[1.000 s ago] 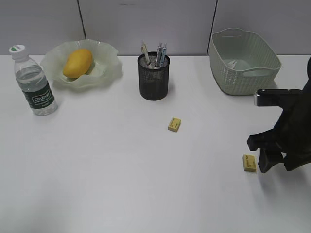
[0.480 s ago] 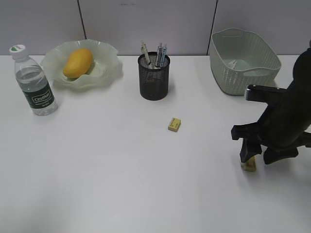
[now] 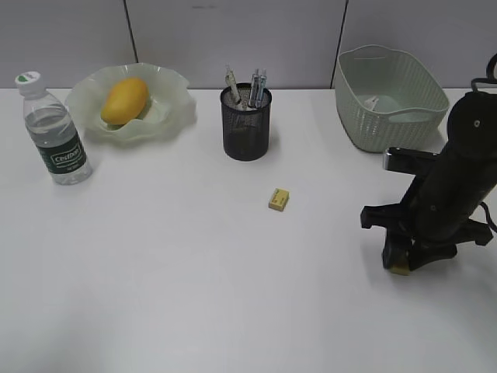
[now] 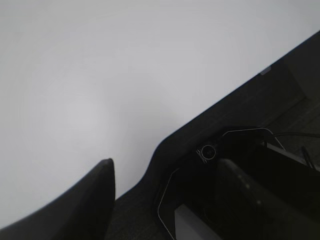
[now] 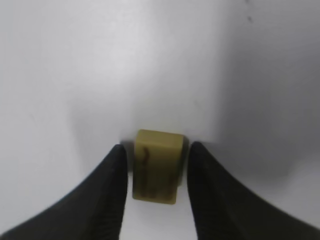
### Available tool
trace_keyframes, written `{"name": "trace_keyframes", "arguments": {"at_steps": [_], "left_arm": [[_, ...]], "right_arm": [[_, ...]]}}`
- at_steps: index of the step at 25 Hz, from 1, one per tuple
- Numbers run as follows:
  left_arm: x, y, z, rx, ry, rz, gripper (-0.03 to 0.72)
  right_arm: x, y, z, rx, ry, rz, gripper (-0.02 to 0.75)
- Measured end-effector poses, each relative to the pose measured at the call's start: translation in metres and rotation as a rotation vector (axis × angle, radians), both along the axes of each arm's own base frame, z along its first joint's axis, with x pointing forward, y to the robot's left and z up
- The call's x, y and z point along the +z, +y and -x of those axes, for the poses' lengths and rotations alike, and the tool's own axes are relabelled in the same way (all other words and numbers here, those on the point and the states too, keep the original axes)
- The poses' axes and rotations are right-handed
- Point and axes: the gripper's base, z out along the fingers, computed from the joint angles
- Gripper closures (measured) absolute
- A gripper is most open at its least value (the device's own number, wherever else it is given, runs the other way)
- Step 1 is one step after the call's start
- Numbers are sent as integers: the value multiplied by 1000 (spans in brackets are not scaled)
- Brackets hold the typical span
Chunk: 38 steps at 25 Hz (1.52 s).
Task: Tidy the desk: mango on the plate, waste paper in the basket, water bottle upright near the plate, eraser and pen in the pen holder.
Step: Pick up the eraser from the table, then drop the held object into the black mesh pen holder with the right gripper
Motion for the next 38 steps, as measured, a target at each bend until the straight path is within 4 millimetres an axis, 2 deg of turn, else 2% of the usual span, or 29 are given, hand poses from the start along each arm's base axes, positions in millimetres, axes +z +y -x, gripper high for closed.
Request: {"name": "trace_keyframes", "arguments": {"at_steps": [3,9,12,15,23,28,31,33,38], "left_arm": [[0,0,0,0,0,0,203],[0,0,0,0,0,0,203],[0,0,0,0,0,0,203],[0,0,0,0,0,0,203],[0,0,0,0,0,0,203],[0,0,0,0,0,0,203],[0,0,0,0,0,0,203],[0,0,0,0,0,0,203],[0,0,0,0,0,0,203]], "right_arm": [[-1,0,0,-6,-1,0,515],[1,1,-4,-6,5,-2,517],[13,9,-15,11,-28,-14,517],[42,27,-34,48,-130,-47,518],[154,93,-98,146,-521,-196,519],[190,127,-127,181,-618,-266,519],[192,143,-139,200,-629,-286,519],[184,150,-146,207,-617,-288,519],[151,158,-159,205,-558,-280,520]]}}
